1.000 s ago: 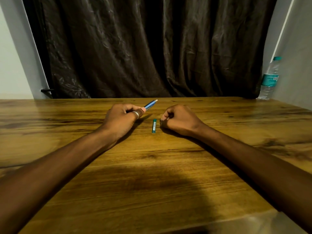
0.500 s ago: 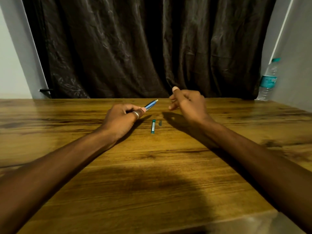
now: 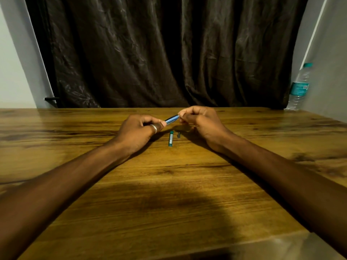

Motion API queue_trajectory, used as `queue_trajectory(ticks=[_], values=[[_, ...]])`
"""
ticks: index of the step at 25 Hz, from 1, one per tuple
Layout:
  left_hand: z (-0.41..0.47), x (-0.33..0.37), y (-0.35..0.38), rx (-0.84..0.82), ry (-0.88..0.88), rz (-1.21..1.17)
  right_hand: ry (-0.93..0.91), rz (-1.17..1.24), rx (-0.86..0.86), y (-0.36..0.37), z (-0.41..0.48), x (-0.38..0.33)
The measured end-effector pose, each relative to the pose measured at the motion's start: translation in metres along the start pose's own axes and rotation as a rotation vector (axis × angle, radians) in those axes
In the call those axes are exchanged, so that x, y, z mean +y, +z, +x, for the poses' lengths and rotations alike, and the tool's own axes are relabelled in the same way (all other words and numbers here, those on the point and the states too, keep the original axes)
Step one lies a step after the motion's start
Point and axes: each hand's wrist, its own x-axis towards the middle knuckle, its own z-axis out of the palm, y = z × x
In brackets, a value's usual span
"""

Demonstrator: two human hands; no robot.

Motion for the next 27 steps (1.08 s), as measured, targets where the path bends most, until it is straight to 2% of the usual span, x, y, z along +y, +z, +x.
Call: queue_trajectory(ticks=[12, 16, 19, 21, 23, 27], values=[[-0.002, 0.004, 0.0, -0.007, -0.01, 0.056, 0.12, -0.006, -0.089, -0.006, 0.005, 0.004], [-0.002, 0.004, 0.0, -0.016, -0.023, 0.042, 0.136, 0.053, -0.07, -0.002, 0.003, 0.003], [-0.001, 0.003, 0.0, 0.001, -0.05, -0.011, 0.128, 0.08, 0.026, -0.008, 0.006, 0.001], [0.0, 0.001, 0.0, 0.021, -0.064, -0.044, 0.099, -0.06, 0.056, -0.016, 0.005, 0.0], [0.001, 0.0, 0.0, 0.029, -0.063, -0.036, 0.086, -0.251, -0.023, -0.019, 0.001, 0.001], [0.002, -0.001, 0.001, 0.046, -0.059, -0.03, 0.038, -0.445, -0.158, -0.021, -0.007, -0.001]])
